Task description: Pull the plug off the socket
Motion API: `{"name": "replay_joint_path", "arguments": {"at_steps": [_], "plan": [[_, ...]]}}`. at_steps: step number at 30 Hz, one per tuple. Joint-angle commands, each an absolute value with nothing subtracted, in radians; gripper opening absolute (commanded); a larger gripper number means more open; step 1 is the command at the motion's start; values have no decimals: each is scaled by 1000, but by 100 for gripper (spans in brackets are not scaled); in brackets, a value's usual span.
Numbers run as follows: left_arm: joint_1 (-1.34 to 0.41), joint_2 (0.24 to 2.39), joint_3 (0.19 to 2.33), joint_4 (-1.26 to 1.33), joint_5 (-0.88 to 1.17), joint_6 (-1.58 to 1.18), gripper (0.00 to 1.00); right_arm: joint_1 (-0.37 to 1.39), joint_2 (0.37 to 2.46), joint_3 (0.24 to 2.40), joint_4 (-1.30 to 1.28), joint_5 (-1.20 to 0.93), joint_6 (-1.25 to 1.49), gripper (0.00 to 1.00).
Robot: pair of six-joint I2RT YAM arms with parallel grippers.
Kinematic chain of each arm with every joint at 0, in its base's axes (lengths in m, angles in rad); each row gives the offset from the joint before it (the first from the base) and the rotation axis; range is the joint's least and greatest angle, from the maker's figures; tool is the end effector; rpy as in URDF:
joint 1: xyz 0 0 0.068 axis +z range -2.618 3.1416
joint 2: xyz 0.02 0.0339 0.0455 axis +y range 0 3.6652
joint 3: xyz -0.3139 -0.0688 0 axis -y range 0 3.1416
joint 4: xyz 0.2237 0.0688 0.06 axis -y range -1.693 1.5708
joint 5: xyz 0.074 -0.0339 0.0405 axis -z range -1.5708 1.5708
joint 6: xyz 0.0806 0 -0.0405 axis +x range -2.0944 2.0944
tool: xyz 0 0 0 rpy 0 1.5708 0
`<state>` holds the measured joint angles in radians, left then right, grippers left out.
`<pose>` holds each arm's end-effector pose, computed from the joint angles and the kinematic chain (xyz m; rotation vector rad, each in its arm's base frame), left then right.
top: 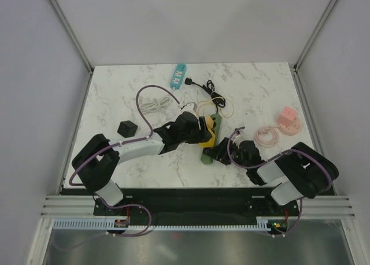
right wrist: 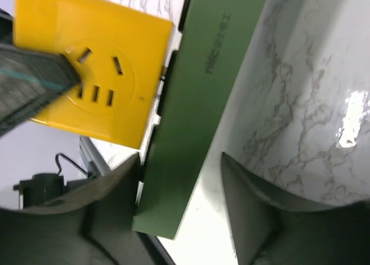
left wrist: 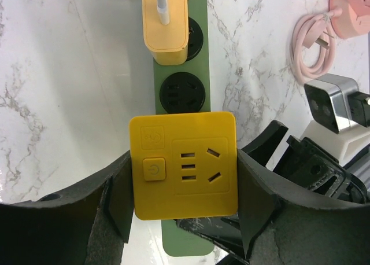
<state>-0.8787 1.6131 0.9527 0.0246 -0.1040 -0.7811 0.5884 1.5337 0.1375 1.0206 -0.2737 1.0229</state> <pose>0.2431 -0.2801 0.2457 0.0523 2.3229 -0.7836 0.1937 0.1554 0.1617 0.2690 2.1616 1.2716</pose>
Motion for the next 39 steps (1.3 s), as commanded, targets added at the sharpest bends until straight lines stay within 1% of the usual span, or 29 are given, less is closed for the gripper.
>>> {"name": "replay_joint_path", "arguments": {"at_steps": [1,2,4,5,6,7,8,10,14,15,17,19,20,21,22,23,24,25,28,30,31,33,34,35,37,39], "plan": [[-891,1562,965,190,-66,-876,2,594,1470,135,955,-141,1006,59],[-891,1549,944,225,-54,-890,2,595,1451,137,925,-127,1000,46],[-891,1539,931,239,-51,-891,2,594,1439,137,916,-104,1002,36],[-891,1533,922,241,-51,-888,2,594,1440,137,914,-98,1003,29],[-891,1522,916,241,-55,-879,2,595,1440,137,913,-92,1005,25],[-891,1519,911,242,-55,-874,2,594,1442,138,911,-91,1002,17],[-891,1514,905,241,-52,-868,2,594,1440,138,910,-80,999,0],[-885,1506,905,233,-31,-845,2,594,1428,141,894,-66,989,0],[-815,1479,908,221,136,-873,2,594,1424,135,887,-45,989,0],[-796,1467,893,271,165,-917,2,594,1425,140,870,-44,989,0],[-769,1428,855,313,210,-943,2,594,1437,166,838,-51,980,0],[-770,1408,857,310,209,-902,2,594,1442,181,808,-45,977,0],[-791,1385,868,286,143,-873,2,594,1443,181,807,-41,979,0],[-817,1375,888,237,68,-780,2,595,1447,190,795,-41,979,0],[-850,1365,943,112,-1,-726,2,595,1450,190,793,-37,979,0],[-914,1365,968,65,-169,-674,2,595,1450,192,792,-35,983,0],[-942,1368,985,30,-229,-593,2,595,1450,192,793,-32,983,0],[-956,1370,994,15,-262,-572,2,594,1450,190,795,-32,985,0],[-957,1355,965,11,-272,-580,2,597,1445,189,787,-25,992,0],[-934,1345,939,57,-175,-624,2,597,1450,201,770,-12,1006,0],[-883,1341,883,157,-37,-661,2,597,1451,202,770,-6,1003,0],[-826,1327,803,301,96,-816,2,597,1450,199,773,-6,1006,0],[-783,1327,748,351,145,-860,2,597,1448,198,773,-6,1011,0],[-772,1327,741,368,187,-903,2,597,1445,193,778,-6,1015,0],[-770,1324,758,332,167,-890,2,598,1440,193,775,24,1026,0],[-793,1310,808,203,83,-807,2,597,1437,199,759,46,1035,0]]}}
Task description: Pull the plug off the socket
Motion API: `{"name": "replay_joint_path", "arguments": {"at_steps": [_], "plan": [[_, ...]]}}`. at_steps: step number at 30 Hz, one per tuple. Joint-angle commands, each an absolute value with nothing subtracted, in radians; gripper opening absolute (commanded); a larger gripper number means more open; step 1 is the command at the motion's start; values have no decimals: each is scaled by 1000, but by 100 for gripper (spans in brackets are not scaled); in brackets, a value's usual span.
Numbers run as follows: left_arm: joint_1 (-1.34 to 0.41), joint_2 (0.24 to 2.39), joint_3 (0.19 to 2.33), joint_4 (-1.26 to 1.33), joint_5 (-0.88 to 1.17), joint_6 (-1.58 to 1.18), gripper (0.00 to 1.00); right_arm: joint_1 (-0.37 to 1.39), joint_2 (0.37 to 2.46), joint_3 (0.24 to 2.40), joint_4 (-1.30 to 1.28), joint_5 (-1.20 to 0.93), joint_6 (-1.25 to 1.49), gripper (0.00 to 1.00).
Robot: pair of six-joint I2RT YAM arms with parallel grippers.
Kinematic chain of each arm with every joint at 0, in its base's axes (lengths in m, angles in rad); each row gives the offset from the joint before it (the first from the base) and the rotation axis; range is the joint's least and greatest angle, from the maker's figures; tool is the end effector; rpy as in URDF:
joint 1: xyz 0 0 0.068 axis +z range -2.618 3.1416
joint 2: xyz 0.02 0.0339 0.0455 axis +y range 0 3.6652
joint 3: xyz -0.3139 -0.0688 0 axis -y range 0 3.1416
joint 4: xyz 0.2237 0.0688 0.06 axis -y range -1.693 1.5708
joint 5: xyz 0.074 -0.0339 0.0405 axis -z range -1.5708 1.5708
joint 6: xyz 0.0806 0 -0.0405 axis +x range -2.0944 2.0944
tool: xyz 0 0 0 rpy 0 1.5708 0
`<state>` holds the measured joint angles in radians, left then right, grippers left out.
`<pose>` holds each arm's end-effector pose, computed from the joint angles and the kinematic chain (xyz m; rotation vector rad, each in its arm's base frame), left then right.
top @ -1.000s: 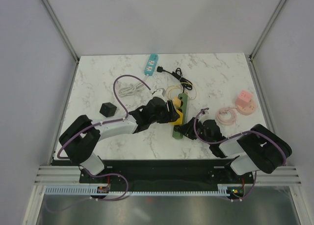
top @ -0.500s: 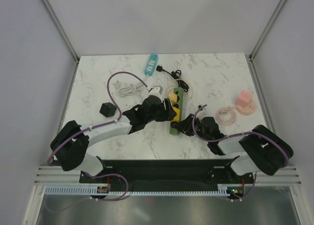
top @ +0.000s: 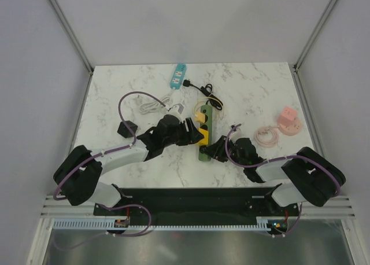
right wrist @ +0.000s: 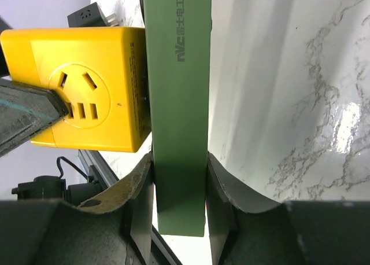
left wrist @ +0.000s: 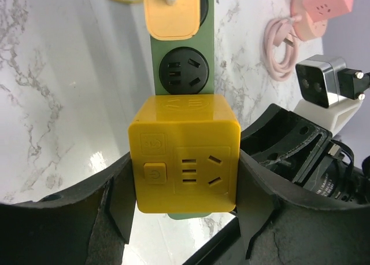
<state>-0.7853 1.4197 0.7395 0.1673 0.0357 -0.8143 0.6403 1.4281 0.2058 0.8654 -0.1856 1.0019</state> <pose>0.2236 -0.2276 0.2539 -0.0091 2.2463 -0.9696 0.1930 0.1623 0.1809 0.2485 2.1278 1.2220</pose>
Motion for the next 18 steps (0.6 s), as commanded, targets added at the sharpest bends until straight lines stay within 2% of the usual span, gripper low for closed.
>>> {"name": "replay_joint_path", "arguments": {"at_steps": [1,4,6,8,11,18], "plan": [[-860,1313,840,117,-105,-693,2,597,1436,201,755,58,1037,0],[-929,1366,943,-87,-296,-553,2,597,1437,224,715,77,1029,0],[-922,1362,939,-88,-279,-500,2,595,1437,224,715,84,1034,0],[-894,1341,924,-55,-136,-500,2,597,1437,238,692,98,1032,0],[-787,1290,793,185,170,-651,2,595,1445,255,674,127,1029,0],[-657,1272,643,426,342,-909,2,592,1448,259,667,132,1031,0]]}}
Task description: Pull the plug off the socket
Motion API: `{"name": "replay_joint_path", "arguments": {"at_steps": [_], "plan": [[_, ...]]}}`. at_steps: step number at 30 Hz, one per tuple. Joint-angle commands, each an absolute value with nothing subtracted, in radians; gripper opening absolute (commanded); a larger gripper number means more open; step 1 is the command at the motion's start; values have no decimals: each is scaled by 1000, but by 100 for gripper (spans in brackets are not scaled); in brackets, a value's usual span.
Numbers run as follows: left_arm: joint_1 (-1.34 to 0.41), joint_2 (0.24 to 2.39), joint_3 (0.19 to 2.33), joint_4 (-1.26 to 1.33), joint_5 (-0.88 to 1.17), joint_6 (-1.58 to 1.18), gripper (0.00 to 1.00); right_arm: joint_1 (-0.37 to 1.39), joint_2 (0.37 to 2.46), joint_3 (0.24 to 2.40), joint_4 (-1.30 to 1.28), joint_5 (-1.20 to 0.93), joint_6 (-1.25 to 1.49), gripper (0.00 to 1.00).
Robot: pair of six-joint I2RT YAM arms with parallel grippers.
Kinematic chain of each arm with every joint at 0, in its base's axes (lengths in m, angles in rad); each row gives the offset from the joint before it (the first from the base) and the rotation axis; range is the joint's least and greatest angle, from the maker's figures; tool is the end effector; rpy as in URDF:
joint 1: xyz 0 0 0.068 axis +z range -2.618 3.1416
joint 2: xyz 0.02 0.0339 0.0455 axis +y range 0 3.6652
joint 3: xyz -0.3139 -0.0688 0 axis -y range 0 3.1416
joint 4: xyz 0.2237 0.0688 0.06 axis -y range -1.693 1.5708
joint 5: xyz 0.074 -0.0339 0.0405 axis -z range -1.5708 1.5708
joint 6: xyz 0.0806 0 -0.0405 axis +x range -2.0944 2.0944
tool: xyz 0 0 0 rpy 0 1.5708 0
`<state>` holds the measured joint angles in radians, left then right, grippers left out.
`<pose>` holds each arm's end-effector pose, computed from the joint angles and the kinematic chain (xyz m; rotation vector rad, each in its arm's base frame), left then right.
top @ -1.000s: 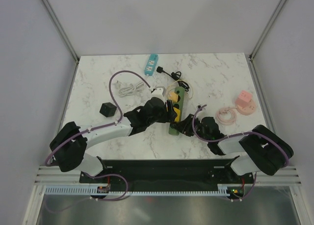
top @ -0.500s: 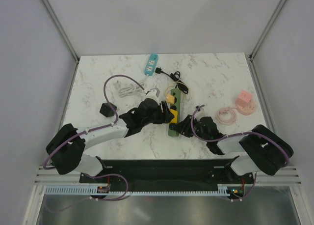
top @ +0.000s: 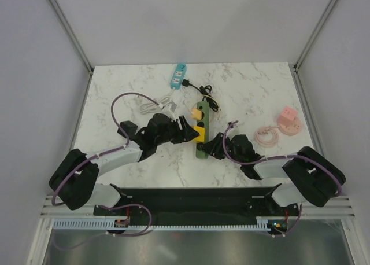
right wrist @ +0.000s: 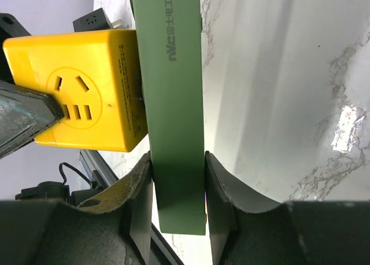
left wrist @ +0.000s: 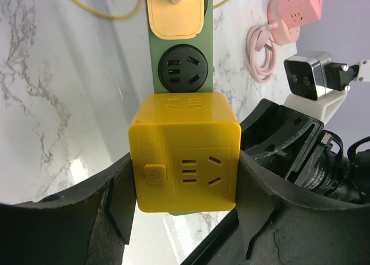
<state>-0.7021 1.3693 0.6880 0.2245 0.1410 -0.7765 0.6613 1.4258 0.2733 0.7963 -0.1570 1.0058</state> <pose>0.2269 -0.2068 0.2589 0.0148 2.1960 -1.0351 0.2008 0.1723 0.1905 0.2511 2.1247 1.2120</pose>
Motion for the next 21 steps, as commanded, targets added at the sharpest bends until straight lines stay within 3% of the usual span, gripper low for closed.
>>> {"name": "replay_joint_path", "arguments": {"at_steps": [1,3,4,5,7,9,12,13,17,21], "plan": [[-652,1272,644,442,333,-910,2,591,1450,258,667,132,1031,0],[-743,1249,766,187,193,-803,2,591,1451,259,666,132,1031,0],[-796,1250,825,44,-74,-673,2,591,1451,259,666,132,1029,0],[-846,1256,874,-110,-195,-617,2,591,1451,261,663,132,1029,0],[-894,1269,940,-173,-299,-552,2,591,1451,262,661,132,1028,0],[-853,1235,898,-109,-221,-563,2,591,1453,265,657,133,1026,0],[-745,1197,741,184,192,-732,2,591,1453,265,660,135,1029,0],[-729,1189,715,236,228,-765,2,591,1453,265,658,137,1029,0],[-724,1177,756,131,160,-739,2,592,1450,258,672,130,1022,0],[-716,1105,773,-27,-38,-718,2,591,1447,253,680,118,1005,0]]}}
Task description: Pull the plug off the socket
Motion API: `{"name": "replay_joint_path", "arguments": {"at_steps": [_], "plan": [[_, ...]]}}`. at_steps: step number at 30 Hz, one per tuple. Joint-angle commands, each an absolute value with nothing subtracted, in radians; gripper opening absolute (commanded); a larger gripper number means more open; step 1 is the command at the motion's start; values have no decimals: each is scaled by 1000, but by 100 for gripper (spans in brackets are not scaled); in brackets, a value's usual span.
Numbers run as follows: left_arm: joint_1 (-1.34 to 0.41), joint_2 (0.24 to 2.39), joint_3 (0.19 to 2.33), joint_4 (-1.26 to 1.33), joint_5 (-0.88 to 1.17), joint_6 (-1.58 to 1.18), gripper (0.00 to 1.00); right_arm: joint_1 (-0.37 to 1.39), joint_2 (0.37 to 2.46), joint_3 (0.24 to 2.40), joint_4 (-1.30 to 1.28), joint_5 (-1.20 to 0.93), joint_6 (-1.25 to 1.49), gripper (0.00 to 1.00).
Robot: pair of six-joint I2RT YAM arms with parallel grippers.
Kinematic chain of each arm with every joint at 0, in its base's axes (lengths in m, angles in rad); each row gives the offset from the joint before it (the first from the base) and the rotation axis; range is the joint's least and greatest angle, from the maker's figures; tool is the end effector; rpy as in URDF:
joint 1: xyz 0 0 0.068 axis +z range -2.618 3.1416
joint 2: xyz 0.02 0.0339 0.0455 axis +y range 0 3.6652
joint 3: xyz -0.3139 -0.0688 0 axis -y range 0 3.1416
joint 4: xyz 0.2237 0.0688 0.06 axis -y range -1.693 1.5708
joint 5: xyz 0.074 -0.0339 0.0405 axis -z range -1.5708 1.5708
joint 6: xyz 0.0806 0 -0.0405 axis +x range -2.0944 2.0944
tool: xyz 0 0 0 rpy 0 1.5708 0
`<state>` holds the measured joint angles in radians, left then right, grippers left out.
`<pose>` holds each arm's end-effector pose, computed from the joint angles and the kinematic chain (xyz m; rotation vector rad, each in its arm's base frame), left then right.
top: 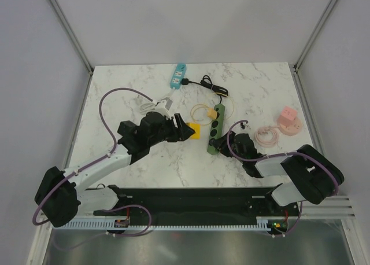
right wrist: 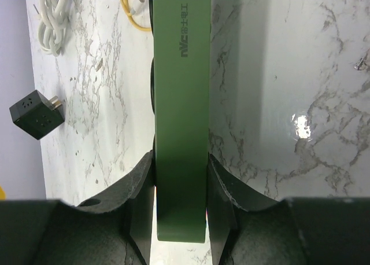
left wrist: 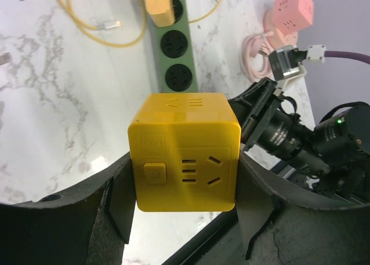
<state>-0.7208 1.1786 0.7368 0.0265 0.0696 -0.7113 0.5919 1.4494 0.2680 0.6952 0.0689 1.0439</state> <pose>0.1985 -0.1819 0.2999 0.0583 2.1249 -0.9653 0.2180 0.1399 0.1688 0.5355 2.1259 0.9121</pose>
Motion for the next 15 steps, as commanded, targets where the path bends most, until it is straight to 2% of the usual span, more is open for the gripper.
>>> {"name": "replay_joint_path", "arguments": {"at_steps": [1,8,12,15], "plan": [[-709,1089,775,-87,-66,-719,2,591,1445,252,686,112,1002,0],[-638,934,723,-332,-326,-794,2,591,1440,248,698,98,983,0],[-595,871,675,-488,-513,-1054,2,591,1443,247,699,97,980,0],[-560,851,624,-492,-522,-1152,2,591,1443,247,704,95,980,0]]}}
